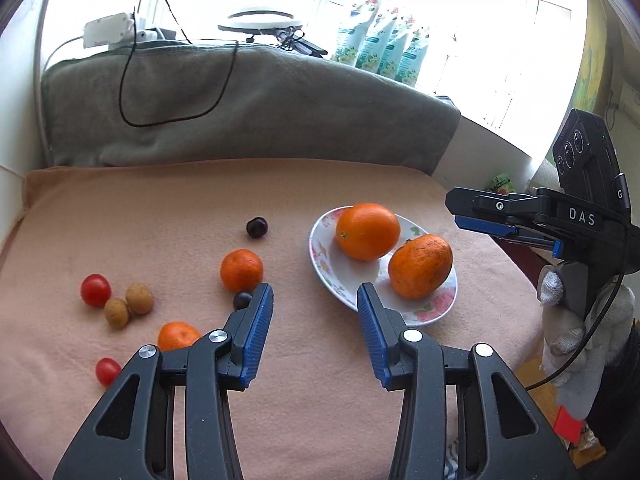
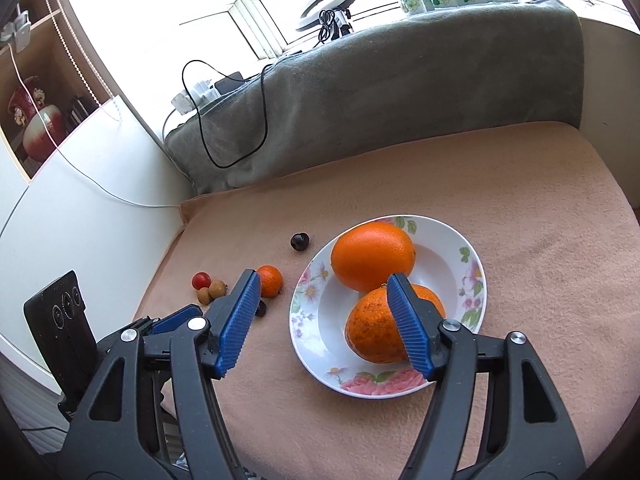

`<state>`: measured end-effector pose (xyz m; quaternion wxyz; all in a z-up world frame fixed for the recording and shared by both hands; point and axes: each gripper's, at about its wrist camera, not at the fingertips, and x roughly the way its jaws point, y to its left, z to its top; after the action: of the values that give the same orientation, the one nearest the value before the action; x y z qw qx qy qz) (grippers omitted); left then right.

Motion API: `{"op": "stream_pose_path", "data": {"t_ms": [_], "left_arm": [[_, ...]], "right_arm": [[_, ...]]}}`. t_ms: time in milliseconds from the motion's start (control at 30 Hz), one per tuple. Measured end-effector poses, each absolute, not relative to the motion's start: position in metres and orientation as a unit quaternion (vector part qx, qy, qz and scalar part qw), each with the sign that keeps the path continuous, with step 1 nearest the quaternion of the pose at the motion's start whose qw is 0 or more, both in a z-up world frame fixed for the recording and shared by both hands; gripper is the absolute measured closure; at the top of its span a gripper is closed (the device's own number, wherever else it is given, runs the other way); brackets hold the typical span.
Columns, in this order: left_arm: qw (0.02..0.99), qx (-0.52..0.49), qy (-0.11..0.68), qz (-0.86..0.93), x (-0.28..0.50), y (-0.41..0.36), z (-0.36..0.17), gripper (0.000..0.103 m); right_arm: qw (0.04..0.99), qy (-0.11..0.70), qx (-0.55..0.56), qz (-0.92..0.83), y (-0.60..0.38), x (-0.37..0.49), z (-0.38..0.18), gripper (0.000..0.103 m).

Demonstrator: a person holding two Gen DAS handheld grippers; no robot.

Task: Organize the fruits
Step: 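Open the right gripper and move it back toward the small tangerines, then close the right gripper on a small tangerine and lift it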

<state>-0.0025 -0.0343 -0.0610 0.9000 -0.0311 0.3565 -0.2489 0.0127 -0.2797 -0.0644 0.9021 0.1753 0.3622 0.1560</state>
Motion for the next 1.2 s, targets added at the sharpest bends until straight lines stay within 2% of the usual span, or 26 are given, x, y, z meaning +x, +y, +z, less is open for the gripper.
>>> {"op": "stream_pose_path", "data": {"t_ms": [567,700,1033,1200], "left_arm": [[0.908,-0.077,0.381,-0.158,0.012,0.065,-0.090,0.061],[0.909,-0.072,0.384,-0.147,0.020,0.073,-0.095,0.066],[0.899,-0.079,0.408,-0.140,0.042,0.083,-0.115,0.072],[0.895,-0.078,0.416,-0.144,0.047,0.083,-0.120,0.072]], "right_arm": [[0.891,0.393,0.103,0.201,-0.211,0.047,-0.071,0.035],[0.886,0.403,0.095,0.207,-0.198,0.056,-0.078,0.035],[0.873,0.434,0.061,0.216,-0.165,0.081,-0.100,0.049],[0.866,0.448,0.040,0.220,-0.151,0.095,-0.110,0.051]]}}
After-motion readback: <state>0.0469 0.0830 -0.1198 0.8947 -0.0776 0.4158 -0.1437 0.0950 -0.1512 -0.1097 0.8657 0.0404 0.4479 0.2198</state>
